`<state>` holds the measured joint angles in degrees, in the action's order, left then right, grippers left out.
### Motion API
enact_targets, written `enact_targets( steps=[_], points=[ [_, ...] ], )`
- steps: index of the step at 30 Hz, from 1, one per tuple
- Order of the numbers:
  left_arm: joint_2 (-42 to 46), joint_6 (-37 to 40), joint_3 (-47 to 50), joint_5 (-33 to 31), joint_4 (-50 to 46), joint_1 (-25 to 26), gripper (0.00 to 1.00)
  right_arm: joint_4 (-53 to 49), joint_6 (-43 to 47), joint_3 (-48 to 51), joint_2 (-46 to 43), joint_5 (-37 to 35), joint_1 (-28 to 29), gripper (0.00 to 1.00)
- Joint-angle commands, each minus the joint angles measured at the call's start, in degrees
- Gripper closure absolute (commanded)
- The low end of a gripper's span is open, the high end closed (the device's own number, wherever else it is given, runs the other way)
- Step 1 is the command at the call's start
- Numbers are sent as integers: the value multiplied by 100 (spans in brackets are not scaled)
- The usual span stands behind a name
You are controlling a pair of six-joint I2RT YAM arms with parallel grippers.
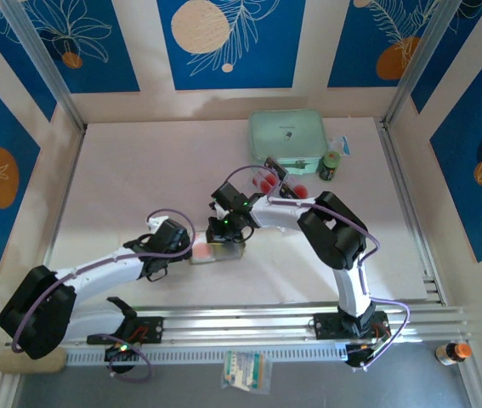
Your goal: Put the credit cards into the card holder
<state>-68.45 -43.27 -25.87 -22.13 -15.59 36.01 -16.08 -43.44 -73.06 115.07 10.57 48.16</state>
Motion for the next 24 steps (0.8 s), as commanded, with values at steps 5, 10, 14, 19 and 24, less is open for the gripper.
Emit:
enact_targets(
  steps=[5,10,14,19,24],
  points=[
    [2,-77,20,31,33,-68,5,-62,7,32,-221,170,38,94],
    [-11,-77,29,33,45,-69,5,-88,-3,189,-470,54,44,94],
    [-8,-77,38,42,43,-68,5,-146,11,318,-603,-35,53,94],
    [-10,-69,47,35,59,-68,5,-158,-15,440,-614,-63,95,94],
    [-17,-59,55,42,65,-68,5,-133,-57,479,-510,-64,167,94]
  ],
)
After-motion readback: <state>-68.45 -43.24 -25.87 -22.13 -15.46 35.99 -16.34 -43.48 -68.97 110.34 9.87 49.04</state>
